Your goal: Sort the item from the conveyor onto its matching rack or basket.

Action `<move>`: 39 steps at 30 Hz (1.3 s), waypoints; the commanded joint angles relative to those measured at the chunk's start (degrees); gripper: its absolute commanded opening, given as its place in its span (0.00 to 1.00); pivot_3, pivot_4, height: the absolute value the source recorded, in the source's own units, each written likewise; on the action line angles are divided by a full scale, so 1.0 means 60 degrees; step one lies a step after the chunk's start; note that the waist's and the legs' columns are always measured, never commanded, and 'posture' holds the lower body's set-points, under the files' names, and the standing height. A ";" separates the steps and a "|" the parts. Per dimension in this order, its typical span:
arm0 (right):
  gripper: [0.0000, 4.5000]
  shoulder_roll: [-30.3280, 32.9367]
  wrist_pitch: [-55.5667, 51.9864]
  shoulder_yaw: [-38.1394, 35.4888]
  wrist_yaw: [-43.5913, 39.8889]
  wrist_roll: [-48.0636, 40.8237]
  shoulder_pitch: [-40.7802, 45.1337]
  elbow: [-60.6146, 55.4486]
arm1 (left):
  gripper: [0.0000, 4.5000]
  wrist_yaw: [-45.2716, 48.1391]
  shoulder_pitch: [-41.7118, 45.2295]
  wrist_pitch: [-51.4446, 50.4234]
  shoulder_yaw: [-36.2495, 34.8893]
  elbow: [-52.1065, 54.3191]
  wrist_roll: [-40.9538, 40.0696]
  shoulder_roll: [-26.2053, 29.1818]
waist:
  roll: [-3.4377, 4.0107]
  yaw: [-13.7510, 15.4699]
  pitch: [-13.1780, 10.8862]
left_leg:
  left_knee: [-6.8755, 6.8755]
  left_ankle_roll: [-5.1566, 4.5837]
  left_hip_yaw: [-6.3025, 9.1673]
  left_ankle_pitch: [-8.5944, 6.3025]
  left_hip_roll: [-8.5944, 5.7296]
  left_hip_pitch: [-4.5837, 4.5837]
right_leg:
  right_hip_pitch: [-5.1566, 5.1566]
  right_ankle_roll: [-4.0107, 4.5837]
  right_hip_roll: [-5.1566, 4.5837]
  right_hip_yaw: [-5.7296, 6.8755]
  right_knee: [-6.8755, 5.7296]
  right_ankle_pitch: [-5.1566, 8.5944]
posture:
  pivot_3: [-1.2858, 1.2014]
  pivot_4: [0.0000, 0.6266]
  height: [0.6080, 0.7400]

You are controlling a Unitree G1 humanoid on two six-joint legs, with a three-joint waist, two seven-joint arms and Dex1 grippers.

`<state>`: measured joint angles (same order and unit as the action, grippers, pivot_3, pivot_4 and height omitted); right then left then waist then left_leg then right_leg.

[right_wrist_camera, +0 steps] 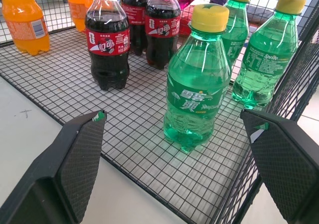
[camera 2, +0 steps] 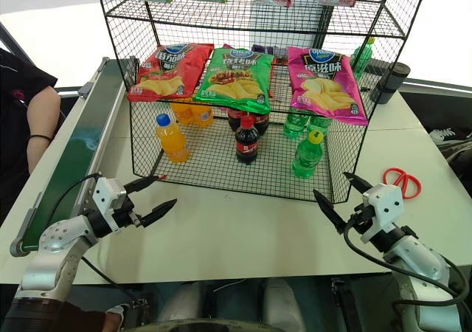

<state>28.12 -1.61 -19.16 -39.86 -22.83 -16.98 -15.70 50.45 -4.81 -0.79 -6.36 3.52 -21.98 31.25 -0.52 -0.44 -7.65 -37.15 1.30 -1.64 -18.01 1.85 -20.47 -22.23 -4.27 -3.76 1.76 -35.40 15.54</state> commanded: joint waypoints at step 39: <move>1.00 -0.0023 0.0094 0.0231 0.0215 -0.0020 0.0225 -0.0257 | 1.00 -0.0213 0.0394 -0.0165 0.0166 0.0575 0.0052 -0.0103 | 0.0000 -0.0006 0.0000 | 0.0002 0.0000 0.0000 0.0000 0.0001 0.0000 | -0.0001 0.0000 -0.0005 -0.0001 0.0000 0.0000 | 0.52 0.24 1.00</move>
<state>28.00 -1.32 -17.99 -38.65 -22.70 -15.94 -15.44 49.59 -2.40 -1.88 -5.28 4.90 -21.78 30.72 -0.52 -0.47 -7.65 -37.13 1.30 -1.64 -18.01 1.86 -20.47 -22.24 -4.27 -3.79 1.75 -35.40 15.54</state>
